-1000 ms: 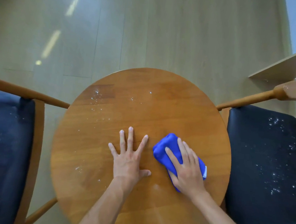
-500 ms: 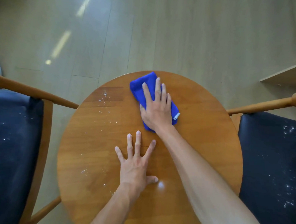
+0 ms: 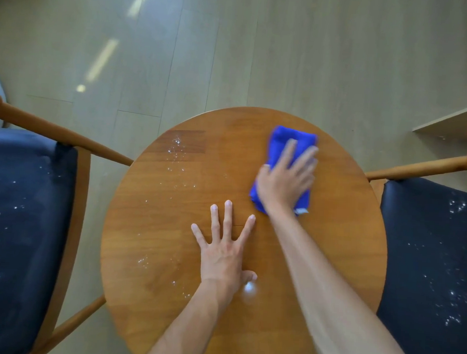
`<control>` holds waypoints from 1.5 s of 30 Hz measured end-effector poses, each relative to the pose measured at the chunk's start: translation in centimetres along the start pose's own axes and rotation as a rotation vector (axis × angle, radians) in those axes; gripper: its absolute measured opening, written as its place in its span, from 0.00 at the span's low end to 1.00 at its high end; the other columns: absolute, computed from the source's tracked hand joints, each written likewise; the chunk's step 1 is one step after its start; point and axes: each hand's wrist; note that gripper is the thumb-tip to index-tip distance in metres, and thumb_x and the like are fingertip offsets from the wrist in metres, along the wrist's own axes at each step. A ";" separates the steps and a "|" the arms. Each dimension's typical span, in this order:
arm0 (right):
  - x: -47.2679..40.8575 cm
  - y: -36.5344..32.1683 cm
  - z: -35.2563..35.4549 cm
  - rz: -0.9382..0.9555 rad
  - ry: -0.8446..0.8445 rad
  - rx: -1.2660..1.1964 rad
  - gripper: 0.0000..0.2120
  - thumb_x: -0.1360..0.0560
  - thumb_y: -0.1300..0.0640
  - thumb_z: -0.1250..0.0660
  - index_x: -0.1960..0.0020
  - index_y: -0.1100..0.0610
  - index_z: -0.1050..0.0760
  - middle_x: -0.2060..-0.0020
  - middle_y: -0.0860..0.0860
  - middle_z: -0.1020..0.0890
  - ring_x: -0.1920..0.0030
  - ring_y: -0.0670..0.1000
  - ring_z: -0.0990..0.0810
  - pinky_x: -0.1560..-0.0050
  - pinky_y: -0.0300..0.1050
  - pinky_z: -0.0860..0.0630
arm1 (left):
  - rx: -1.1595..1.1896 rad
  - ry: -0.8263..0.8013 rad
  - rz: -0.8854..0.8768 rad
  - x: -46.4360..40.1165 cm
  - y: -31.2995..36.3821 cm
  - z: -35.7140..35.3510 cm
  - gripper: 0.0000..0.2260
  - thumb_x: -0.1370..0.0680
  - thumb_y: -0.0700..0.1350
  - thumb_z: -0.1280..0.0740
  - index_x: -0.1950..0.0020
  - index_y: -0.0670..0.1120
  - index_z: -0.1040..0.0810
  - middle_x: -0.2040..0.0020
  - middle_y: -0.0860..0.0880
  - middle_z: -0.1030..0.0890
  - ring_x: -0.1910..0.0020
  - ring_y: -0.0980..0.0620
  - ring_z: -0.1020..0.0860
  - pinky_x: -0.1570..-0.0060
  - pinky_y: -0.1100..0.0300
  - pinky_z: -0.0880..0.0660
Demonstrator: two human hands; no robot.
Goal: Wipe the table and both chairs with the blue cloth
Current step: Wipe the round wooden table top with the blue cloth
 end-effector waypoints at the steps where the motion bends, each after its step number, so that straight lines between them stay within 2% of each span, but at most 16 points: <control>1: 1.0 -2.0 -0.4 0.119 -0.091 0.026 0.36 0.26 0.50 0.40 0.22 0.55 0.50 0.24 0.66 0.54 0.25 0.68 0.52 0.29 0.65 0.48 | -0.005 -0.009 -0.003 0.0 0.0 0.0 0.54 0.32 0.66 0.31 0.27 0.59 0.73 0.28 0.41 0.77 0.30 0.35 0.75 0.35 0.26 0.59; 3: 2.9 -3.8 -0.4 0.247 -0.243 0.012 0.37 0.25 0.48 0.42 0.22 0.52 0.55 0.24 0.61 0.60 0.24 0.63 0.59 0.26 0.60 0.55 | 0.020 -0.031 -0.012 0.3 -0.1 0.2 0.51 0.32 0.65 0.31 0.25 0.58 0.67 0.26 0.41 0.72 0.28 0.36 0.73 0.34 0.27 0.58; 5: 3.2 -2.7 1.0 0.285 -0.339 -0.145 0.31 0.22 0.48 0.45 0.22 0.50 0.51 0.23 0.56 0.59 0.23 0.57 0.59 0.25 0.54 0.57 | 0.160 0.072 -0.022 0.8 -0.9 1.1 0.36 0.32 0.61 0.36 0.26 0.56 0.43 0.23 0.40 0.55 0.24 0.36 0.60 0.32 0.32 0.48; 6: 3.2 -1.1 1.6 0.301 -0.326 -0.222 0.28 0.22 0.48 0.48 0.23 0.50 0.47 0.22 0.54 0.55 0.23 0.55 0.56 0.25 0.52 0.56 | 0.251 0.220 -0.015 0.8 -1.4 1.7 0.28 0.32 0.59 0.38 0.34 0.52 0.31 0.27 0.39 0.41 0.25 0.36 0.46 0.36 0.37 0.38; 8: 3.4 3.5 2.3 0.250 -0.145 -0.283 0.27 0.23 0.49 0.53 0.25 0.52 0.40 0.23 0.54 0.46 0.23 0.53 0.50 0.25 0.53 0.52 | 0.373 0.590 0.044 -0.4 -2.4 3.2 0.18 0.33 0.55 0.39 0.50 0.45 0.24 0.43 0.41 0.28 0.40 0.38 0.30 0.50 0.45 0.29; 10: 3.5 8.3 1.8 0.146 -0.004 -0.191 0.28 0.23 0.48 0.53 0.26 0.55 0.37 0.24 0.56 0.42 0.24 0.56 0.46 0.26 0.60 0.45 | 0.392 0.744 0.072 -3.3 -2.4 5.2 0.19 0.31 0.55 0.37 0.46 0.45 0.25 0.41 0.40 0.29 0.36 0.38 0.33 0.44 0.42 0.30; 13: 4.2 11.4 -0.4 0.213 0.001 0.057 0.27 0.21 0.49 0.52 0.24 0.54 0.41 0.23 0.57 0.44 0.23 0.57 0.47 0.27 0.60 0.45 | 0.262 0.654 0.031 -8.3 -0.1 7.0 0.31 0.29 0.61 0.37 0.28 0.53 0.34 0.24 0.38 0.43 0.25 0.33 0.48 0.31 0.35 0.46; 15: 4.2 11.7 -1.3 0.234 0.070 0.106 0.26 0.20 0.50 0.51 0.24 0.55 0.41 0.24 0.58 0.43 0.23 0.58 0.46 0.26 0.58 0.47 | 0.210 0.583 0.032 -10.4 1.5 6.6 0.32 0.28 0.62 0.37 0.25 0.55 0.38 0.22 0.37 0.50 0.25 0.32 0.54 0.30 0.35 0.48; 19: 4.1 11.8 -1.9 0.238 0.151 0.126 0.25 0.20 0.51 0.50 0.24 0.55 0.40 0.24 0.58 0.42 0.24 0.58 0.44 0.27 0.58 0.47 | 0.166 0.653 -0.011 -11.2 2.4 4.7 0.24 0.30 0.53 0.36 0.33 0.52 0.28 0.24 0.35 0.42 0.27 0.29 0.46 0.34 0.39 0.36; 24: 4.2 11.7 -1.6 0.239 0.151 0.115 0.25 0.21 0.51 0.49 0.25 0.55 0.38 0.24 0.58 0.41 0.24 0.58 0.44 0.27 0.59 0.45 | 0.033 0.631 -0.167 -7.9 1.8 2.8 0.25 0.36 0.44 0.35 0.39 0.51 0.25 0.26 0.35 0.37 0.28 0.28 0.42 0.38 0.37 0.33; 28: 4.2 11.4 -1.4 0.229 0.144 0.083 0.26 0.22 0.51 0.49 0.25 0.55 0.39 0.24 0.58 0.42 0.24 0.58 0.46 0.26 0.59 0.46 | 0.075 0.696 0.042 -8.3 -9.4 4.6 0.26 0.34 0.45 0.38 0.35 0.52 0.26 0.25 0.36 0.38 0.28 0.29 0.41 0.46 0.38 0.28; 31: 4.2 11.2 -1.5 0.228 0.152 0.094 0.26 0.22 0.51 0.49 0.25 0.55 0.39 0.24 0.58 0.42 0.24 0.58 0.46 0.26 0.60 0.47 | 0.140 0.695 0.159 -8.3 -15.8 5.9 0.26 0.31 0.48 0.42 0.32 0.51 0.28 0.24 0.37 0.42 0.28 0.30 0.43 0.37 0.37 0.34; 36: 4.3 11.1 -1.7 0.230 0.181 0.111 0.26 0.22 0.52 0.48 0.25 0.56 0.39 0.24 0.59 0.42 0.24 0.59 0.45 0.27 0.60 0.46 | 0.134 0.756 0.212 -8.6 -12.8 5.5 0.22 0.26 0.56 0.38 0.33 0.52 0.28 0.24 0.39 0.42 0.27 0.33 0.43 0.38 0.40 0.34; 39: 4.3 11.2 -1.7 0.231 0.188 0.119 0.26 0.22 0.52 0.48 0.25 0.57 0.38 0.24 0.59 0.41 0.24 0.60 0.45 0.27 0.60 0.46 | 0.119 0.777 0.014 -8.9 -6.5 4.2 0.21 0.26 0.54 0.36 0.34 0.54 0.26 0.25 0.37 0.39 0.27 0.31 0.42 0.40 0.40 0.31; 42: 4.3 11.4 -1.8 0.231 0.202 0.122 0.26 0.22 0.52 0.49 0.25 0.56 0.38 0.24 0.59 0.41 0.24 0.59 0.43 0.28 0.60 0.44 | 0.065 0.709 -0.354 -9.7 0.1 3.0 0.20 0.26 0.52 0.35 0.34 0.56 0.26 0.24 0.39 0.39 0.26 0.33 0.42 0.39 0.40 0.32; 45: 4.2 11.6 -1.7 0.243 0.205 0.108 0.26 0.22 0.51 0.49 0.26 0.56 0.37 0.25 0.58 0.40 0.24 0.59 0.43 0.28 0.60 0.44 | 0.006 0.688 -0.489 -11.3 -1.0 4.3 0.19 0.26 0.49 0.37 0.35 0.56 0.25 0.25 0.41 0.36 0.27 0.34 0.39 0.40 0.42 0.30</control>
Point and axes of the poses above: each hand's wrist, its own x-axis away from the middle knuckle, its own z-axis out of the back of the hand, y = z × x
